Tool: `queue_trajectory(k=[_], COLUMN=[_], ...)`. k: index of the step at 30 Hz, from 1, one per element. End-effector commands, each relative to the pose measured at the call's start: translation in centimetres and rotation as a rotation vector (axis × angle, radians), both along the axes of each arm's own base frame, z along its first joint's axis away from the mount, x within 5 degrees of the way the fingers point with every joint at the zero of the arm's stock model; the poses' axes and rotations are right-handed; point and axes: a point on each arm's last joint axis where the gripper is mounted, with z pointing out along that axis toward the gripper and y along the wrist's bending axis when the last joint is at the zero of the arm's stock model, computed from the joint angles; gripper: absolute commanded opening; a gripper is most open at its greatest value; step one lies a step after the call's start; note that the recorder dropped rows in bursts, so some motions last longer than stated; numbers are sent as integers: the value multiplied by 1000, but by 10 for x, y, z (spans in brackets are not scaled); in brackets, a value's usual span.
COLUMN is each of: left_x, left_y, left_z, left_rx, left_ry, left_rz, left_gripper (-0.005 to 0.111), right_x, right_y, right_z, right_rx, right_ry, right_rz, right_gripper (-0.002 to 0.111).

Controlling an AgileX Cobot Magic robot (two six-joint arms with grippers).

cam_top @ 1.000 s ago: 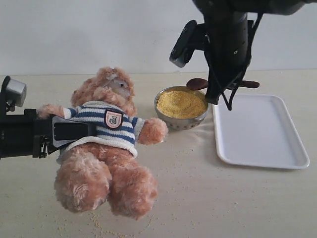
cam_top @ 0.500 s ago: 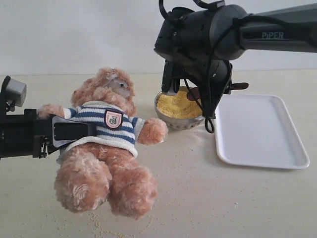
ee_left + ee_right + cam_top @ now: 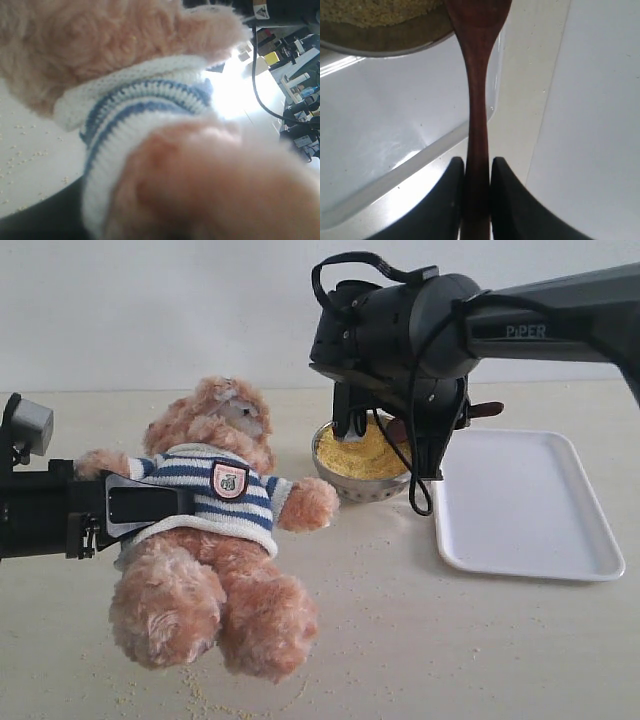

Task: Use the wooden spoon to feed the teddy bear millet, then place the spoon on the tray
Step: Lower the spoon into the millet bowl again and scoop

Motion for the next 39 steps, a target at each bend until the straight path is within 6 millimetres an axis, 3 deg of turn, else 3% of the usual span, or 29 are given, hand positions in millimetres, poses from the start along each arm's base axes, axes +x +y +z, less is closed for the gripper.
queue_trajectory(k=[1, 11, 20, 28, 39], left_x=[2, 2, 2, 2, 2], left_y=[0, 0, 0, 0, 0], left_z=[3, 3, 3, 3, 3], left_rx=[-24, -24, -24, -24, -25], left_ry=[-11, -11, -11, -11, -7], left_rz=[10, 10, 10, 10, 12], left_gripper=[5, 5, 5, 5, 5], right_x=[2, 4, 1, -10, -10], right_y=[1, 3, 6, 28, 26], right_z=[-5, -22, -22, -23, -22], right_rx=[-22, -44, -34, -7, 34], right_ry=[8, 36, 29, 26, -18], right_rz=[10, 9, 7, 78, 0], right_gripper=[0, 0, 0, 0, 0])
